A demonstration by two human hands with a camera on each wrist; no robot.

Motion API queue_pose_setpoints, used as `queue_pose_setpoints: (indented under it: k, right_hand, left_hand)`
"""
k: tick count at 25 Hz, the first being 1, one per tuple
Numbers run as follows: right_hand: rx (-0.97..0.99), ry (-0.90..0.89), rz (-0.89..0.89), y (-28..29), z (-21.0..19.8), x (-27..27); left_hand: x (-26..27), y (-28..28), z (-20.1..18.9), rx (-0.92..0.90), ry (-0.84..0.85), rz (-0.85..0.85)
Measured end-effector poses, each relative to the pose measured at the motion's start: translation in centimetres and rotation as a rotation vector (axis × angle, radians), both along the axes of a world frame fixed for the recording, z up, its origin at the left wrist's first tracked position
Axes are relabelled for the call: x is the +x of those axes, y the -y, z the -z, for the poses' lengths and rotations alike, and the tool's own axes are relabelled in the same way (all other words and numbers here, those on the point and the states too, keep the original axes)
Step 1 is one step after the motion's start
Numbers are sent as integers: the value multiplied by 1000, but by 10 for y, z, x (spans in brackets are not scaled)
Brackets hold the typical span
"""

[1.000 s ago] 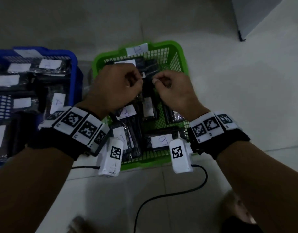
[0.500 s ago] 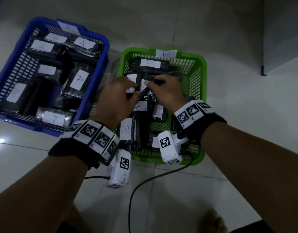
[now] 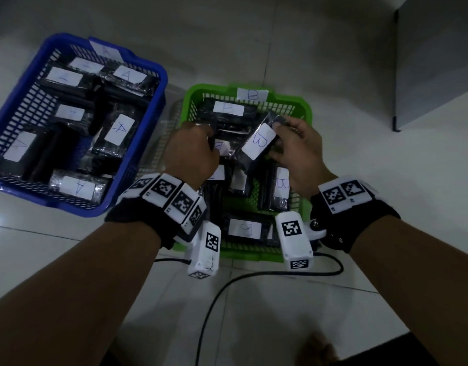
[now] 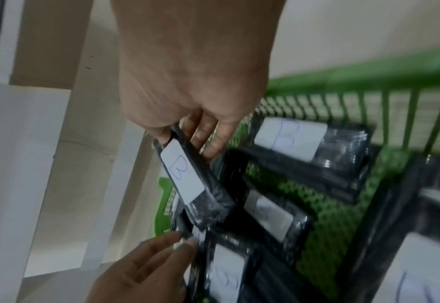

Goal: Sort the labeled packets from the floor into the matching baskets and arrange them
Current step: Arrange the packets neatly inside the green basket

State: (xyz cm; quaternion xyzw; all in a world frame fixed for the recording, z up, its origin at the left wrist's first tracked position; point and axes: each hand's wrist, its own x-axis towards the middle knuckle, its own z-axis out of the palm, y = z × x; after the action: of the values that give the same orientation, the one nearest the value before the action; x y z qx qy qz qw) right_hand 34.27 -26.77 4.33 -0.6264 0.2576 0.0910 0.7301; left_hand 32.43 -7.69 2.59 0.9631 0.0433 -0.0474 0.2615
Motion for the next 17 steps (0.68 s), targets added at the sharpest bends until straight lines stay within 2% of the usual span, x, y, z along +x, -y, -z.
queue_pose_setpoints:
  k: [2, 5, 9, 13, 17]
  right_hand:
    - [-33, 15, -125, 15, -6, -3]
    - [-186, 30, -385, 26, -11, -13]
    - [-320, 35, -702, 26, -11, -35]
    - [-430, 73, -1016, 17, 0, -53]
    - [-456, 54, -1094, 11, 16, -67]
  left_hand:
    - [2, 8, 2, 7, -8, -72]
    - [1, 19, 6, -60, 12, -191]
    - [0, 22, 14, -110, 57, -255]
    - [-3, 11, 13, -85, 27, -165]
    - [-6, 5, 9, -38, -12, -37]
